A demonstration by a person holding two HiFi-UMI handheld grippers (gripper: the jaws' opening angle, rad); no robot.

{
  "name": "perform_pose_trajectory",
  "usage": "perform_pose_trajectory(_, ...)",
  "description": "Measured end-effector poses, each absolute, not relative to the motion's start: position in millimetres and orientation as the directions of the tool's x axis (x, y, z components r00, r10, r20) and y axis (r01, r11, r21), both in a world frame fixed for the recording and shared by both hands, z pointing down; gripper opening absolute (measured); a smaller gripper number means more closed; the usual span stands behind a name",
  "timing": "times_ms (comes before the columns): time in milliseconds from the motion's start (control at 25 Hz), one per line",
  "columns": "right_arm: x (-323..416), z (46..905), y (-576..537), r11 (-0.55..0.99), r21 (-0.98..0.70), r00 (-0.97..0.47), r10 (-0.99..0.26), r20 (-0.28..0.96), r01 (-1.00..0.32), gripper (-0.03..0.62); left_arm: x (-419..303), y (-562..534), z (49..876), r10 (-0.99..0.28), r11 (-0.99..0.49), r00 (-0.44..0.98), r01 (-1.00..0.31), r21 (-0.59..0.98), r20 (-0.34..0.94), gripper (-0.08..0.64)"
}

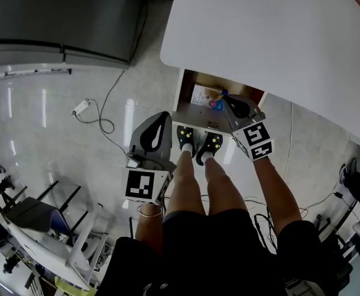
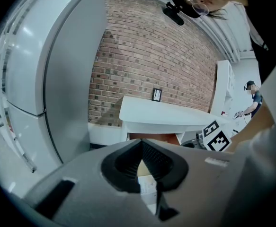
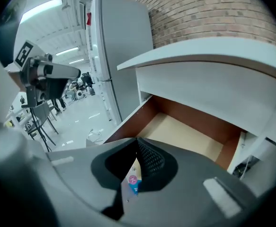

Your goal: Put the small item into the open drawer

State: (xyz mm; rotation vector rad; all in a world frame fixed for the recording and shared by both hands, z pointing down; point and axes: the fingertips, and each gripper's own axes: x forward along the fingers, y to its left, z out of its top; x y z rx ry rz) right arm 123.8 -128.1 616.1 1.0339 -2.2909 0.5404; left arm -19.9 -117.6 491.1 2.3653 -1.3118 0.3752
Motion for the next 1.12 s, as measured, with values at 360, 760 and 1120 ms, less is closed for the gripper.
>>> perform_pose_trajectory(360,136,575,-123,0.543,-0.169,-0.536,-0.641,0.549,-0.823,0.012,-5,-110,478,-0.731,-0.504,0.544,-0.838,0.211,0.412,-0.003)
perform_pose_trajectory(760,147,531,-113,0.459,-0.224,-0.508,-0.722,0.469,-0.86,0.012,5,-103,458,-0.703,-0.564,0.585,-0.805,0.185,0.405,-0.003)
perform_pose_trajectory(1120,157,503,-106,0.419,-0.239,-0.482,-0.759,0.437,-0.876,0.012,12,-100,440,-0.681,-0.607,0.615,-0.778,0.162,0.397,-0.003)
